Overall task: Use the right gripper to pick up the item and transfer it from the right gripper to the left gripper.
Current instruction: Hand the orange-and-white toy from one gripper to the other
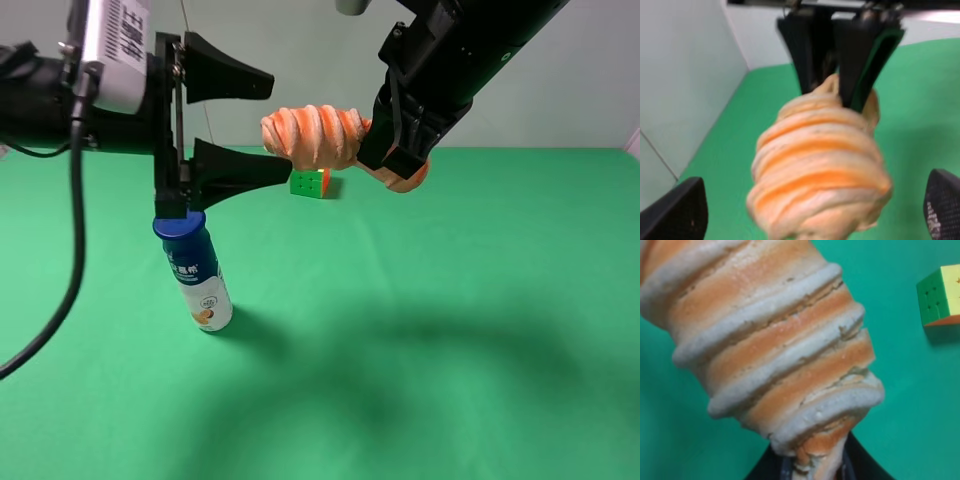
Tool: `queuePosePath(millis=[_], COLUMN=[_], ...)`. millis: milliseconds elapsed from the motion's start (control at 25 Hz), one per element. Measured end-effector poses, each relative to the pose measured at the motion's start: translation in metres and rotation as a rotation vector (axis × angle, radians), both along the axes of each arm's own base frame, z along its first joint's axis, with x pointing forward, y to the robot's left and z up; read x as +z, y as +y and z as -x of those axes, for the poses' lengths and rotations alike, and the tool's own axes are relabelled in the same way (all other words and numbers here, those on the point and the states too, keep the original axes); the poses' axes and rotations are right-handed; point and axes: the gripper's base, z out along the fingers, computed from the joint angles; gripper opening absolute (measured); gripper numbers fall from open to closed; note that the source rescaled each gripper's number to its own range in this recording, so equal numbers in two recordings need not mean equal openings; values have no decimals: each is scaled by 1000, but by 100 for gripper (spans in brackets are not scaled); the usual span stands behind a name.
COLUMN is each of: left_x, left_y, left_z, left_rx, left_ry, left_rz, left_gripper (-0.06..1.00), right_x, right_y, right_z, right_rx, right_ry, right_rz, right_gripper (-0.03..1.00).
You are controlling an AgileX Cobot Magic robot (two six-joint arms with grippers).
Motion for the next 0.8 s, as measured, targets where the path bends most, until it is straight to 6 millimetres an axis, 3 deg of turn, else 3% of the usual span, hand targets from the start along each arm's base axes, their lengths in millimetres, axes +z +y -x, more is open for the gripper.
queuePosePath(millis=[400, 600, 800], left_x=[-14, -7, -9], left_y=[-10, -27, -29], left_z=[-4, -8, -12], left_rx=[-41, -84, -77], left_ry=[16, -23, -19], left_rz=[-5, -4, -10], left_gripper=[100, 100, 100], right_x=[0, 0, 0], right_y=[0, 0, 0], right_z=[0, 0, 0], right_rx=[0, 0, 1], right_ry=[1, 3, 5], right_rz=[-1, 1, 3], right_gripper=[0, 0, 0])
